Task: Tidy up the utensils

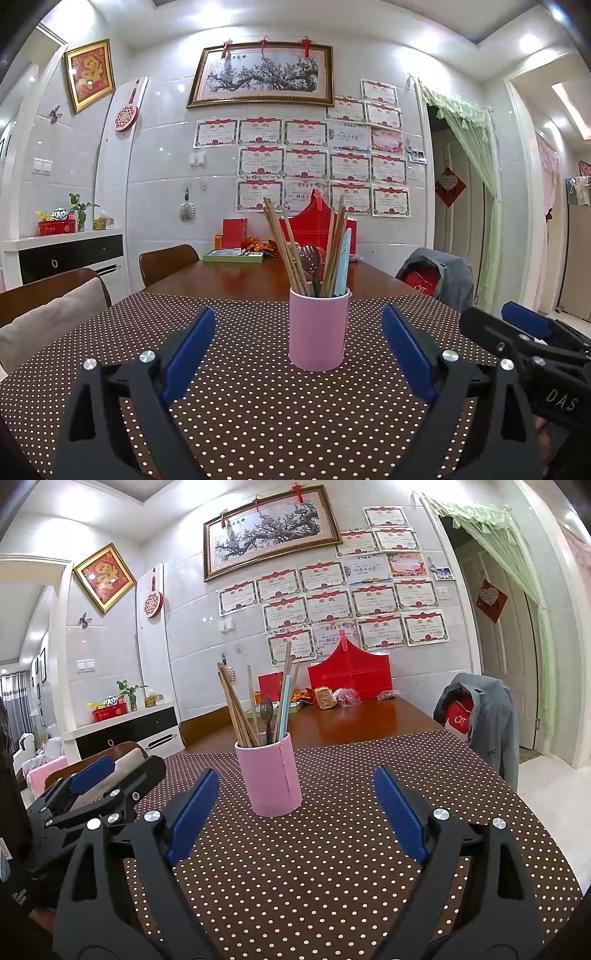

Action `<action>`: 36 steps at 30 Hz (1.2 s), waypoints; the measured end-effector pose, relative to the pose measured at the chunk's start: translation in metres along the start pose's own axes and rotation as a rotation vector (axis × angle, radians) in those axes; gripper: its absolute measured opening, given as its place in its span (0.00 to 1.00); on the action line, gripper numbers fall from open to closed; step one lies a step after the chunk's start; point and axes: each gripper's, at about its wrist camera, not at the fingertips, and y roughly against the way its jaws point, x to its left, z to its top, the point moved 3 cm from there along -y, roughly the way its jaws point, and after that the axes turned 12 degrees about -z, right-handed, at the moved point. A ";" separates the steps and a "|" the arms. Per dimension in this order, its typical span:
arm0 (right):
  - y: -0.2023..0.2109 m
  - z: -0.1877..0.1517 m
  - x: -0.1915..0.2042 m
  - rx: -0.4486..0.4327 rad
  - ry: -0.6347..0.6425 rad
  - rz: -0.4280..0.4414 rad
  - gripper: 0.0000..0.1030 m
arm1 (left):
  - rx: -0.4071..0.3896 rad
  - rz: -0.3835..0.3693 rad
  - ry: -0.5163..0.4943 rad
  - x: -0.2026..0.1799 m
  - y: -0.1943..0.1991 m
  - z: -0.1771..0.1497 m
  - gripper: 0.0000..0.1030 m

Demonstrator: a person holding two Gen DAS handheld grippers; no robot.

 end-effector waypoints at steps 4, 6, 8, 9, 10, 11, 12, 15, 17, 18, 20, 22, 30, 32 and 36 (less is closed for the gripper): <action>0.000 0.000 0.001 0.000 0.000 -0.001 0.82 | 0.000 0.000 -0.001 0.000 0.000 0.000 0.88; 0.000 0.000 0.000 0.000 -0.001 -0.001 0.82 | 0.001 -0.001 0.000 0.000 0.000 0.000 0.88; 0.000 0.000 0.000 -0.001 0.000 0.000 0.82 | 0.002 0.000 0.000 0.001 0.000 0.000 0.88; 0.000 0.000 0.000 0.000 0.000 0.001 0.82 | 0.002 0.001 0.000 0.001 0.001 -0.001 0.88; 0.000 0.000 0.001 0.000 0.000 0.000 0.82 | 0.002 0.001 0.000 0.001 0.001 0.000 0.88; 0.000 0.000 0.001 -0.001 0.000 -0.001 0.82 | 0.002 0.000 0.000 0.002 0.001 -0.001 0.88; -0.001 0.000 0.001 -0.001 0.000 0.000 0.82 | 0.002 0.000 0.000 0.001 0.001 0.000 0.88; 0.000 0.000 0.000 0.000 0.000 -0.001 0.82 | 0.004 0.001 0.000 0.002 0.001 -0.001 0.88; 0.000 0.000 0.001 -0.001 -0.001 -0.002 0.82 | 0.003 0.001 0.000 0.002 0.001 -0.001 0.88; 0.001 0.000 0.001 -0.002 -0.001 -0.002 0.82 | 0.004 0.001 0.000 0.002 0.001 -0.001 0.88; 0.000 0.000 0.001 -0.001 0.000 -0.001 0.82 | 0.004 0.001 0.000 0.002 0.001 -0.001 0.88; 0.000 0.000 0.001 -0.001 -0.001 0.000 0.82 | 0.004 0.002 0.001 0.002 0.002 -0.001 0.89; 0.001 0.000 0.001 -0.003 -0.002 -0.004 0.84 | 0.007 0.003 0.001 0.003 0.002 -0.002 0.89; 0.001 0.001 0.000 -0.002 -0.005 -0.002 0.84 | 0.007 0.004 0.000 0.004 0.002 -0.002 0.90; 0.003 0.002 0.000 -0.003 -0.006 -0.003 0.85 | 0.006 0.003 0.000 0.004 0.002 -0.002 0.90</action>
